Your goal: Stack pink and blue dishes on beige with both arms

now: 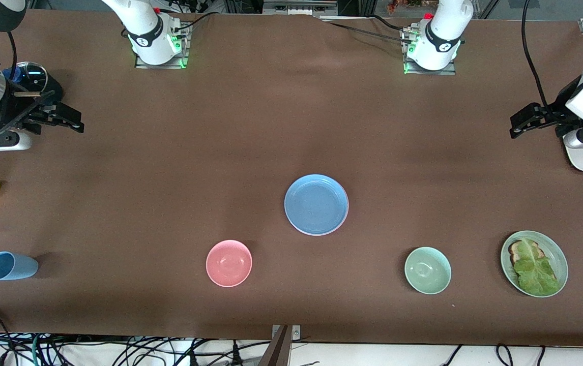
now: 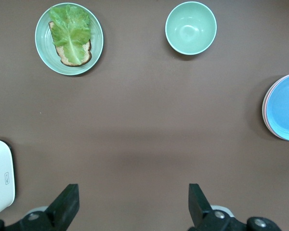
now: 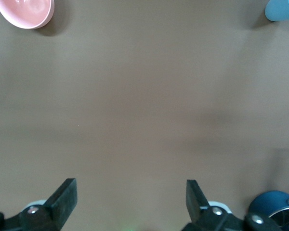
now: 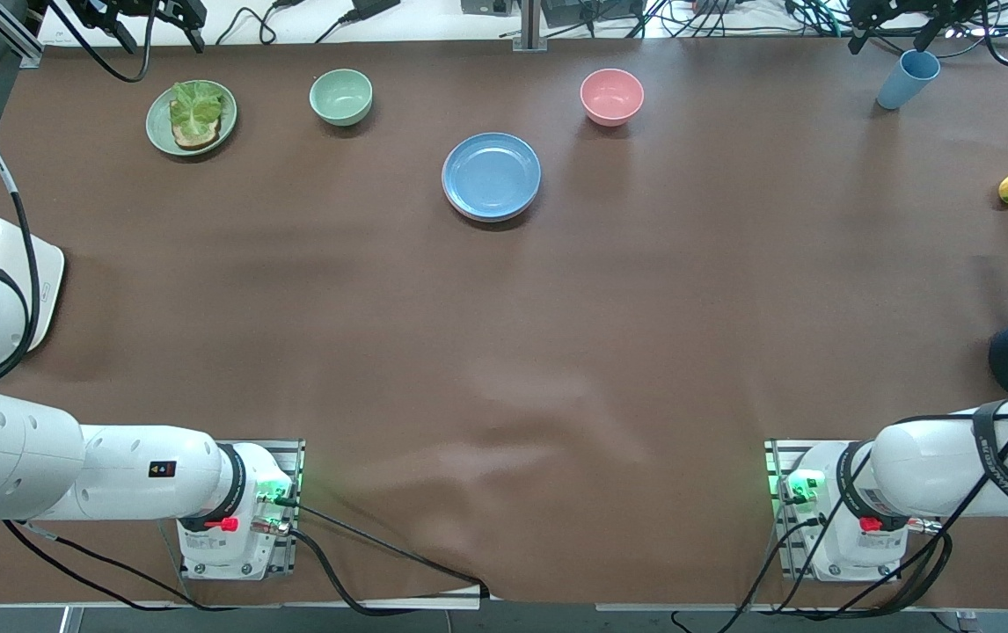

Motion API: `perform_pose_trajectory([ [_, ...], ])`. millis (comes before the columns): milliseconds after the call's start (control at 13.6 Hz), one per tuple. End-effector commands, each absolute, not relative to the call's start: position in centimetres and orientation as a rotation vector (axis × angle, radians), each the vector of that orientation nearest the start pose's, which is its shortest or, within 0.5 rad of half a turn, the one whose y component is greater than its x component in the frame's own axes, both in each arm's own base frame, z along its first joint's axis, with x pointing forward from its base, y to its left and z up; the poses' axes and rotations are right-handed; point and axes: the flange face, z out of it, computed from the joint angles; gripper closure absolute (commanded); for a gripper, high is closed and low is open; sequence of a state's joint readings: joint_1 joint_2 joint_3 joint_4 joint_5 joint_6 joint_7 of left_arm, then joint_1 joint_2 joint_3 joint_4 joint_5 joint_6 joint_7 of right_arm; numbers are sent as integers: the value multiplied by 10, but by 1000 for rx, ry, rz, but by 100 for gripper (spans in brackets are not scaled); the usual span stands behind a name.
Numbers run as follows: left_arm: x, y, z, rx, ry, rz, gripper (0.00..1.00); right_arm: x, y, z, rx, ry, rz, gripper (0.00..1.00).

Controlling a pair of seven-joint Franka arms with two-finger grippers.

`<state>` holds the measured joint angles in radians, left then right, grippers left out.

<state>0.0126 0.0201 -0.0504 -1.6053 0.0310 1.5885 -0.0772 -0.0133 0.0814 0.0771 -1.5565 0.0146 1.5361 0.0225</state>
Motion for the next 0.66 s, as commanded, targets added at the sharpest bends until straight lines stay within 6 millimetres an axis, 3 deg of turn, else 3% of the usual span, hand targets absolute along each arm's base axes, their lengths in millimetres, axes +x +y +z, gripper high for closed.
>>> perform_pose_trajectory([
  [0,562,-19,603,-3091,-48,41,0,574,18,589,-3107,-43,160,0],
  [589,563,-19,603,-3089,-45,38,0,573,12,591,-3098,-46,159,0],
])
